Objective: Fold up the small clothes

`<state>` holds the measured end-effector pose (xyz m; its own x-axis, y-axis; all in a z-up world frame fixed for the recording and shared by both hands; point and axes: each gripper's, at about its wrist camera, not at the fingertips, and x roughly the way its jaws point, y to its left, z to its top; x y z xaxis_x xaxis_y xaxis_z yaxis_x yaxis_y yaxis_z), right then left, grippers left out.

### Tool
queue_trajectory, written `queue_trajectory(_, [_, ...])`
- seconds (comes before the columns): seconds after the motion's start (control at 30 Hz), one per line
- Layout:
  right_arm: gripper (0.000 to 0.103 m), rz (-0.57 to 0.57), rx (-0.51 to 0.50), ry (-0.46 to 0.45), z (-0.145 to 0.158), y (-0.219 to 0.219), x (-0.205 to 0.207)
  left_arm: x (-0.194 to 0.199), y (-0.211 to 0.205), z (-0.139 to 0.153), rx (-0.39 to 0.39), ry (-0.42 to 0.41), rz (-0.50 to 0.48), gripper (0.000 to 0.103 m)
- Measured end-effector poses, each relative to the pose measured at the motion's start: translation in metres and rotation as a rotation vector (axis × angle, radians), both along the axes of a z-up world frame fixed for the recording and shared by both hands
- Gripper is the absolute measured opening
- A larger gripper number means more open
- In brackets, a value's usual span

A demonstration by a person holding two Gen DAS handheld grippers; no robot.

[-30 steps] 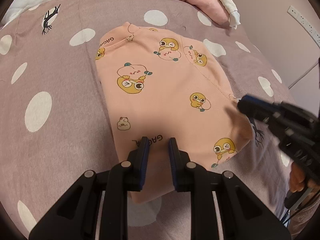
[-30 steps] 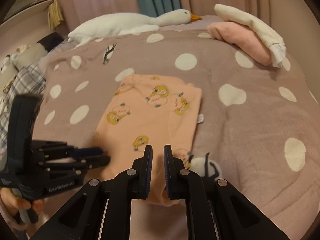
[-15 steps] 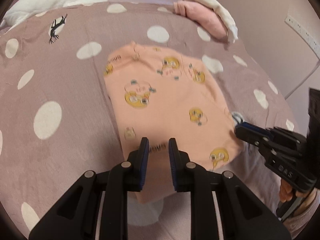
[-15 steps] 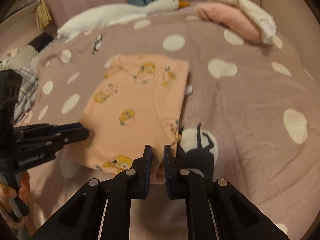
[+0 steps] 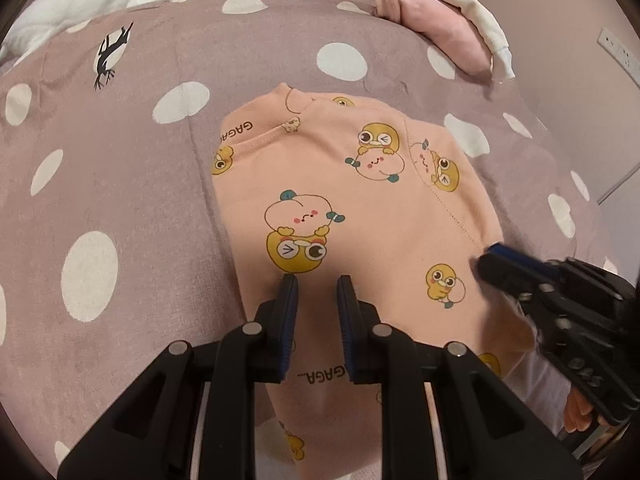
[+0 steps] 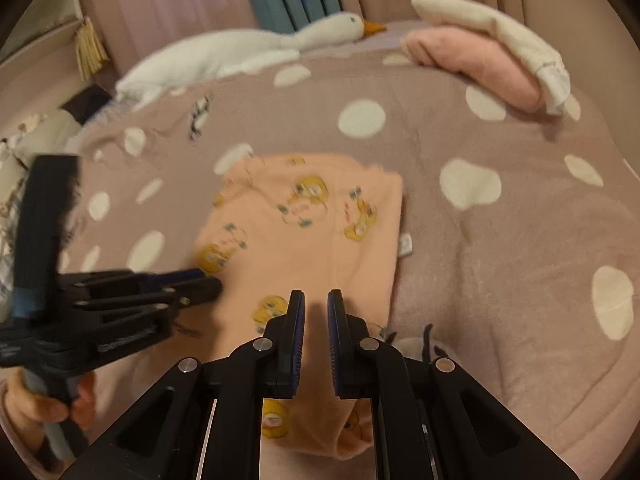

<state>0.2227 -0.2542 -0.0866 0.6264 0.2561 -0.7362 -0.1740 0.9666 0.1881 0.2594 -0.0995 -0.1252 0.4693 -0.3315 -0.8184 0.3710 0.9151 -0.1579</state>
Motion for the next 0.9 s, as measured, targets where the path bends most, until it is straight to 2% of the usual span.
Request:
queue_trajectory(0.17, [0.009,-0.015,0.057,0.026,-0.005,-0.010,0.000,0.002,0.003,0.000,-0.011,0.012,-0.003,0.020])
queue_trajectory(0.37, [0.009,0.001,0.084,-0.013,0.007,-0.015,-0.015,-0.011,0.006,0.001,0.000,0.008,-0.022,0.020])
queue_trajectory(0.57, [0.009,0.005,0.023,0.018,-0.009,-0.014,-0.019,-0.028,0.010,0.002,0.006,-0.002,-0.030,0.020])
queue_trajectory(0.9, [0.009,0.009,0.006,-0.017,-0.001,-0.010,-0.035,-0.055,0.017,0.004,0.029,-0.023,-0.041,0.021])
